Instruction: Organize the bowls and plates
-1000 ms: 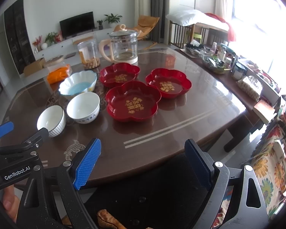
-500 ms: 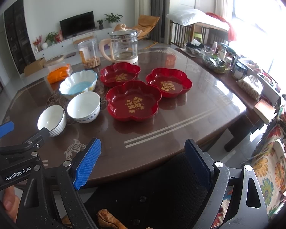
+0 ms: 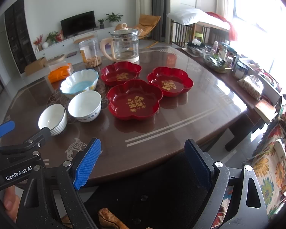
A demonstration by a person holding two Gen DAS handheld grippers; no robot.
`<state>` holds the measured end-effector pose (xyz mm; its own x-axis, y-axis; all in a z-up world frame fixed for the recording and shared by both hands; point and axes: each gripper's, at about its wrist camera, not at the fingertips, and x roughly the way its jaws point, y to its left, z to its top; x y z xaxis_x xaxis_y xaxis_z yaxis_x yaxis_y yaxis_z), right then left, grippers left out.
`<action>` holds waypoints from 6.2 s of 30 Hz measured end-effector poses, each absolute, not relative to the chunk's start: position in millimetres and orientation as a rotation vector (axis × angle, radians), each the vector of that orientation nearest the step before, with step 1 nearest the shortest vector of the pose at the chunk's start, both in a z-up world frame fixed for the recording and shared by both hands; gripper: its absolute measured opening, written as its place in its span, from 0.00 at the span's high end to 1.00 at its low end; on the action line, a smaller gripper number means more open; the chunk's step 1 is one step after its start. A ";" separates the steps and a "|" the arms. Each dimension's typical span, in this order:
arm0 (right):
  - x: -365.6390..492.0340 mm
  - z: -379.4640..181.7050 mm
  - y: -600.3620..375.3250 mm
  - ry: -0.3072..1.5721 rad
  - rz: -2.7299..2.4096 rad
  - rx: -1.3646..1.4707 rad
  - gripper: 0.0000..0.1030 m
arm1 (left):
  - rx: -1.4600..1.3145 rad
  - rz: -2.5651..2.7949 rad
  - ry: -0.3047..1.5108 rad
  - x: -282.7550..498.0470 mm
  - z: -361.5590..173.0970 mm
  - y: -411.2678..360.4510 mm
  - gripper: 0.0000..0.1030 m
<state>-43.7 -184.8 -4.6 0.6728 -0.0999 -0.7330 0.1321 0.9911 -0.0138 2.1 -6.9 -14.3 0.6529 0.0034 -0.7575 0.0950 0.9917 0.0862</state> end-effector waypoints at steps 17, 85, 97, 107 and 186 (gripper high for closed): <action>-44.4 -6.5 -183.3 0.828 -0.124 0.042 0.11 | 0.123 -0.053 0.863 1.7 -15.3 -7.6 0.00; 10.8 -48.8 -285.4 0.851 -0.094 0.287 0.11 | 0.277 -0.425 1.035 192.3 -65.0 -88.3 0.00; 117.1 -116.1 -313.0 0.956 -0.063 0.361 0.11 | 0.238 -0.374 1.255 297.5 -143.3 -131.3 0.58; 153.1 -146.7 -295.4 1.011 0.006 0.358 0.20 | 0.255 -0.424 1.310 281.5 -152.2 -140.5 0.85; -78.3 -56.3 -240.2 0.340 -0.324 0.031 0.25 | 0.086 -0.144 0.740 21.4 -27.8 -44.0 0.03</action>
